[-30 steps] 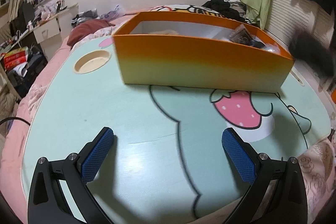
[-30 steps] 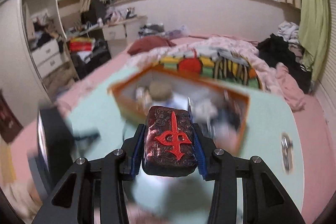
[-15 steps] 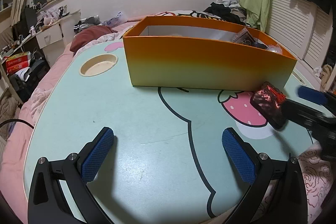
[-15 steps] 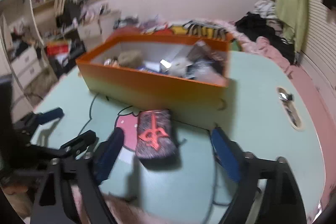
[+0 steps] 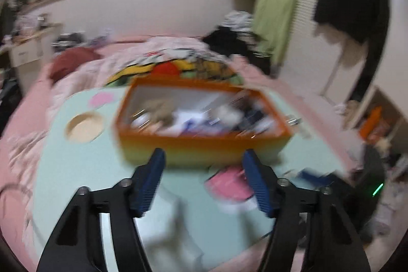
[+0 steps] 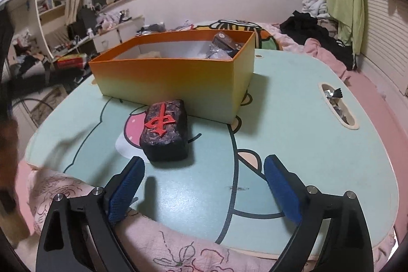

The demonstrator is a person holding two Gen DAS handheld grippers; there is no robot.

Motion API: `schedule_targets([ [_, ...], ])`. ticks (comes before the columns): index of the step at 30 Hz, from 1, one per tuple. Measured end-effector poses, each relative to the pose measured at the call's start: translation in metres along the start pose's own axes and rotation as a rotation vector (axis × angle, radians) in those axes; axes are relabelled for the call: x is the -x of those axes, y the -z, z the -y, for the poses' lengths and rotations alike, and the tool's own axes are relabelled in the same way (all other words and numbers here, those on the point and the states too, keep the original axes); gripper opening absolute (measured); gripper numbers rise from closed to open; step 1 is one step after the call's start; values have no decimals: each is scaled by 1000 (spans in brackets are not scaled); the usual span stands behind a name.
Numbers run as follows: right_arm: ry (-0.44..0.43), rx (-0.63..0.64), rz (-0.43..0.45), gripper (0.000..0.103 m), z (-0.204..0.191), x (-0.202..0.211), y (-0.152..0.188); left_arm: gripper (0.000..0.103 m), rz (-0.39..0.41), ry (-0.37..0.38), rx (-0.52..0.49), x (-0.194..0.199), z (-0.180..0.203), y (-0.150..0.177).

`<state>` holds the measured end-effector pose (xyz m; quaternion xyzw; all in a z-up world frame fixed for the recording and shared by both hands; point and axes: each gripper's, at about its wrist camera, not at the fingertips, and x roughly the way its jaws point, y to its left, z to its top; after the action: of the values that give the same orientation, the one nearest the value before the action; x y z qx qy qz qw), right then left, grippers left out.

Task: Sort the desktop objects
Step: 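Reach into the orange box and grasp the brown card pack with left gripper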

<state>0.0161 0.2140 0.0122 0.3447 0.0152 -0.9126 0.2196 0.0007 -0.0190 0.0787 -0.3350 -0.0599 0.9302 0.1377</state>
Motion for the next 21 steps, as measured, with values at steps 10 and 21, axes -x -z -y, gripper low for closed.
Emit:
schedule_targets([
  [10,-5,-2,1,95,0,2,-2,62,-392,110,232,-161,22,-83],
  [21,-11,0,3,95,0,3,-2,50,-442,135,299,-202,17,-89],
])
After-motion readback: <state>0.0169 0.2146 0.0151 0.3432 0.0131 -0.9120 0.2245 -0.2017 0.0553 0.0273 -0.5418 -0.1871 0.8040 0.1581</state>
